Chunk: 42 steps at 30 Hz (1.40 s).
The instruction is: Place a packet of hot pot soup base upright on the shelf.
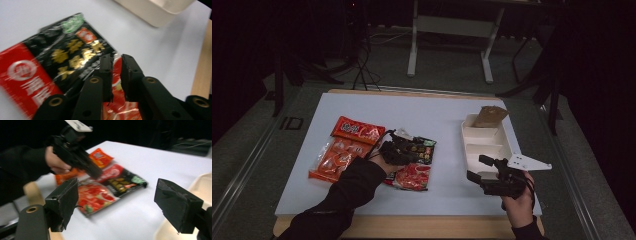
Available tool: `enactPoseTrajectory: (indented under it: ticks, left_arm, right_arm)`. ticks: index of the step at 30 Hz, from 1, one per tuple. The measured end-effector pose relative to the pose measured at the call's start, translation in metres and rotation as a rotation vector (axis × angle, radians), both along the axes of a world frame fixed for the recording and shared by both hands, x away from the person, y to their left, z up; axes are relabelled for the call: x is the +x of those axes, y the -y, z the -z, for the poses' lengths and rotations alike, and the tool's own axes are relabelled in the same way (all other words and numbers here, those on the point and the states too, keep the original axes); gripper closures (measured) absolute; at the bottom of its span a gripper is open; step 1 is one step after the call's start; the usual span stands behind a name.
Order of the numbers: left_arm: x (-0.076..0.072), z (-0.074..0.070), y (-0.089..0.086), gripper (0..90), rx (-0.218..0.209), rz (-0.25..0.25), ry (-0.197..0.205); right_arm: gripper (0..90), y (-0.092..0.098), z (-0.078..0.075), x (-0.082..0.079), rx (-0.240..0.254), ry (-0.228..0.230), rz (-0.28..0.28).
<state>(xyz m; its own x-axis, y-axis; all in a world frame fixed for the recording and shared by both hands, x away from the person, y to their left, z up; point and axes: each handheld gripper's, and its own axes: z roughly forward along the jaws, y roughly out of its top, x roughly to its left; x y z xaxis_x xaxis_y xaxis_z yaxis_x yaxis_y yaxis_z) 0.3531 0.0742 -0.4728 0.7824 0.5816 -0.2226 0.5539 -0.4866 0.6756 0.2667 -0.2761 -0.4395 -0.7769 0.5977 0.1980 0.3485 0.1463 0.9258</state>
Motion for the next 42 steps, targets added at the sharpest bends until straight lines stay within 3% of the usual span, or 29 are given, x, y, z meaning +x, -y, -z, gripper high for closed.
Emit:
enactPoseTrajectory:
  ticks: [6, 9, 12, 14, 18, 24, 26, 31, 35, 42]
  left_arm:
    - [0.007, -0.005, -0.025, 65.9, -0.054, -0.087, 0.03]
    - [0.015, -0.004, -0.036, 61.8, -0.054, -0.141, 0.058]
    - [0.022, 0.0, -0.043, 59.4, -0.089, -0.181, 0.041]
    - [0.028, 0.004, -0.045, 58.8, -0.081, -0.195, 0.045]
    - [0.039, 0.016, -0.05, 52.5, -0.055, -0.252, 0.022]
    - [0.056, 0.035, -0.052, 47.2, -0.01, -0.344, -0.008]
    - [0.06, 0.039, -0.053, 47.3, -0.017, -0.362, -0.007]
    - [0.069, 0.049, -0.051, 47.3, -0.021, -0.362, -0.035]
    - [0.072, 0.056, -0.046, 47.3, 0.003, -0.355, -0.055]
    - [0.071, 0.064, -0.036, 48.2, 0.022, -0.349, -0.058]
  right_arm:
    - [18.2, -0.004, -0.002, -0.002, -0.011, 0.023, -0.008]
    - [18.3, -0.005, -0.002, -0.001, -0.009, 0.028, -0.023]
    - [18.2, -0.005, -0.003, -0.001, -0.009, 0.049, -0.028]
    - [16.6, -0.005, -0.004, 0.0, 0.012, 0.062, -0.042]
    - [14.1, -0.008, -0.005, -0.001, -0.001, 0.088, -0.05]
    - [14.1, -0.01, -0.003, -0.002, -0.029, 0.066, -0.053]
    - [14.1, -0.011, -0.001, -0.002, -0.034, 0.052, -0.053]
    - [14.1, -0.012, 0.0, -0.001, -0.046, 0.035, -0.065]
    - [14.2, -0.01, 0.0, -0.001, -0.044, 0.028, -0.063]
    - [14.4, -0.01, 0.001, 0.0, -0.043, 0.021, -0.065]
